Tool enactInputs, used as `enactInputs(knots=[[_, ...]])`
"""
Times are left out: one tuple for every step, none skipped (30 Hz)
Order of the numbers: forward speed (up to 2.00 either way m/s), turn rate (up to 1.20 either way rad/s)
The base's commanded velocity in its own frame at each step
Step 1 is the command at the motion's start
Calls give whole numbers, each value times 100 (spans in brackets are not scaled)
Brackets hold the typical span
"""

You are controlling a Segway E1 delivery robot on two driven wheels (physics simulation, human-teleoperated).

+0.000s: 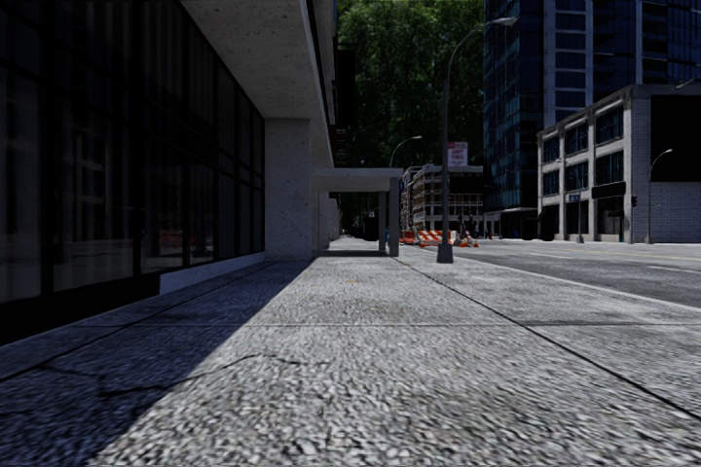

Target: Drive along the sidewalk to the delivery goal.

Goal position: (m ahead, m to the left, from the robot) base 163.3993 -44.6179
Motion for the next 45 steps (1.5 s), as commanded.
enactInputs(knots=[[200, 0], [200, 0], [200, 0], [200, 0], [200, 0], [200, 0], [200, 0], [200, 0], [200, 0], [200, 0], [200, 0], [200, 0], [200, 0], [200, 0], [200, 0], [200, 0], [200, 0], [200, 0], [200, 0], [200, 0], [200, 0], [200, 0], [200, 0], [200, 0], [200, 0], [200, 0], [200, 0], [200, 0], [200, 0], [200, 0], [200, 0], [200, 0], [200, 0], [200, 0], [200, 0], [200, 0], [200, 0], [200, 0], [200, 0], [200, 0], [200, 0], [200, 0], [200, 0], [200, 0], [200, 0]])
